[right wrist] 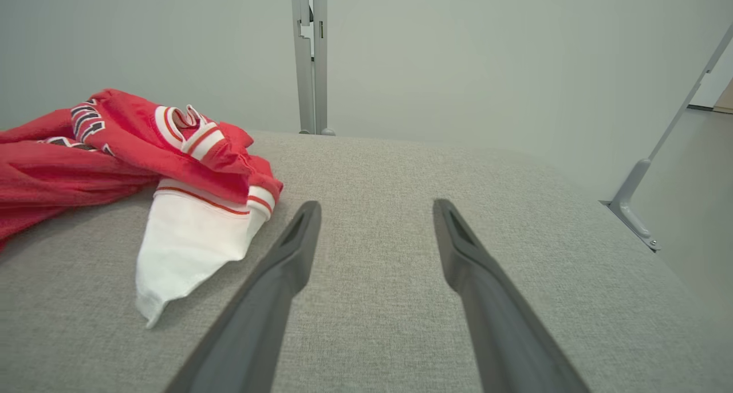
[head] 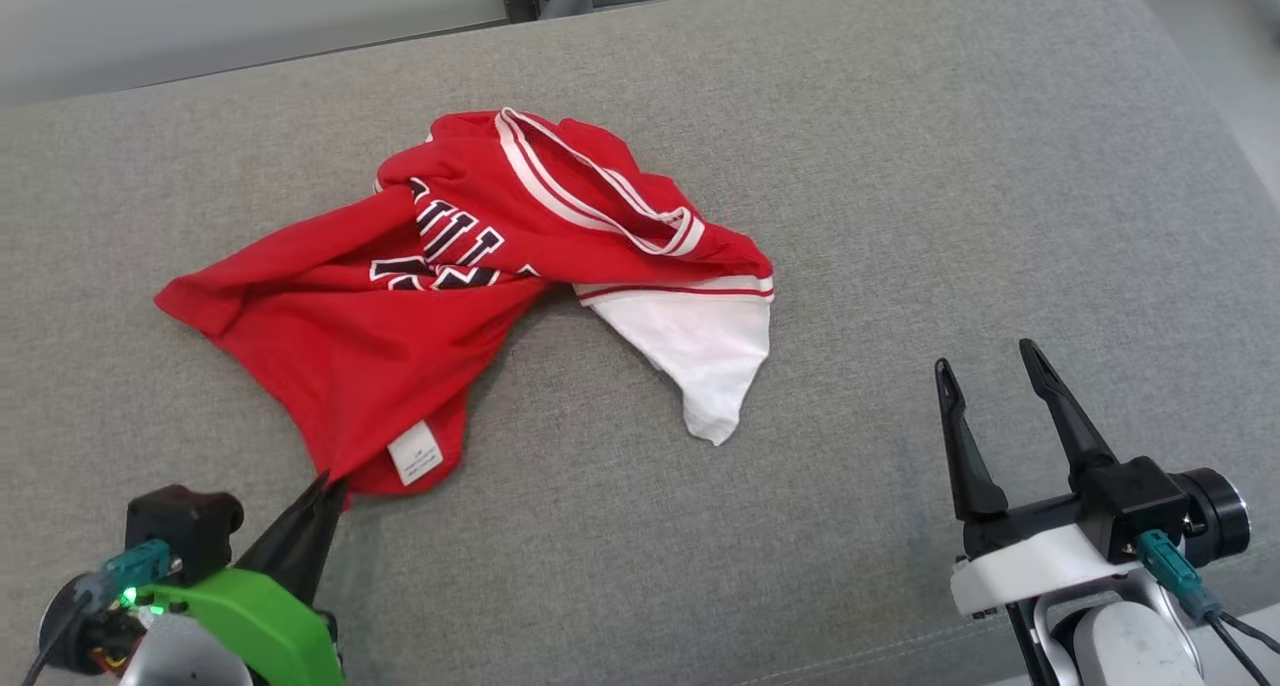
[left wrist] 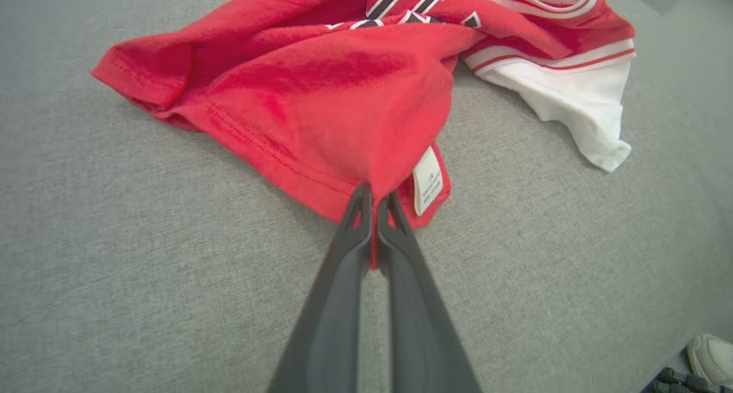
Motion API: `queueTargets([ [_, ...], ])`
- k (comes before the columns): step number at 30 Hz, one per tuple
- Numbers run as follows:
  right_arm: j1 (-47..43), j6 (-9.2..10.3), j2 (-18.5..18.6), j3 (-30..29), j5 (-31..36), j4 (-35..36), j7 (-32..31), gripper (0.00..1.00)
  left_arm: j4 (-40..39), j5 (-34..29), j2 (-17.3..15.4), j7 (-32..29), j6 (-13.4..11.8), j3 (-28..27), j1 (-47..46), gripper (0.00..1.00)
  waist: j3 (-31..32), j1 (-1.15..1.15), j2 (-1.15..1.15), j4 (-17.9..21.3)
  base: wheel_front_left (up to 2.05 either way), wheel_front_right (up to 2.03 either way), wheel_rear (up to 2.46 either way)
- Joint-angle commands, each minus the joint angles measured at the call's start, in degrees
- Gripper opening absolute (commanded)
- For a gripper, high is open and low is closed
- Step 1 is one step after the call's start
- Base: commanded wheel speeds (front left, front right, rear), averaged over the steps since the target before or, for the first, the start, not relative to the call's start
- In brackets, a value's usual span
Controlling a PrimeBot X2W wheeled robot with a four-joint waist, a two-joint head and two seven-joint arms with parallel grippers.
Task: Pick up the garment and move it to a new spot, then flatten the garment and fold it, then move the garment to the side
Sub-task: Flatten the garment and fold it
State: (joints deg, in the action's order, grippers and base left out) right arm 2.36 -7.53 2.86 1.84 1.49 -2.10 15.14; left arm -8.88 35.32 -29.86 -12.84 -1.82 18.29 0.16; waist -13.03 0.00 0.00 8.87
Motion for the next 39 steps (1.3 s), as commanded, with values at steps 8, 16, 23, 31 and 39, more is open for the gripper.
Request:
queueTargets([
  [8, 0.63, 0.08, 0.06, 0.41, -0.57, 0.04, 0.01, 1.00, -5.48, 2.04, -5.95, -2.42, -5.22, -6.08, 11.37, 0.00, 0.02, 0.00, 0.00, -2.08, 0.00, 0.00, 0.00],
  [16, 0.53, 0.08, 0.06, 0.66, -0.60, -0.22, 0.01, 1.00, -1.38, -1.24, -6.90, 2.40, -9.43, -9.70, 17.66, 0.00, -0.01, 0.00, 0.00, -2.21, 0.00, 0.00, 0.00],
  [23, 0.52, 0.08, 0.06, 0.46, -0.58, -0.36, 0.01, 1.00, 0.26, 1.79, -5.57, -1.23, -2.89, -2.65, 18.03, 0.00, -0.50, 0.00, 0.00, -2.37, 0.00, 0.00, 0.00],
  [31, 1.18, 0.08, 0.06, 1.08, -0.18, -0.74, 0.01, 1.00, 5.91, 2.85, -3.71, 1.18, -4.23, -4.52, 14.88, 1.00, -0.42, 0.00, 0.00, -1.89, 0.00, 0.00, 0.00],
  [39, 1.22, 0.08, 0.06, 0.89, -0.64, -0.29, 0.01, 1.00, -3.16, 5.93, -4.10, 2.38, -7.96, -11.50, 13.68, 1.00, -0.21, 0.00, 0.00, 1.65, 0.00, 0.00, 0.00],
])
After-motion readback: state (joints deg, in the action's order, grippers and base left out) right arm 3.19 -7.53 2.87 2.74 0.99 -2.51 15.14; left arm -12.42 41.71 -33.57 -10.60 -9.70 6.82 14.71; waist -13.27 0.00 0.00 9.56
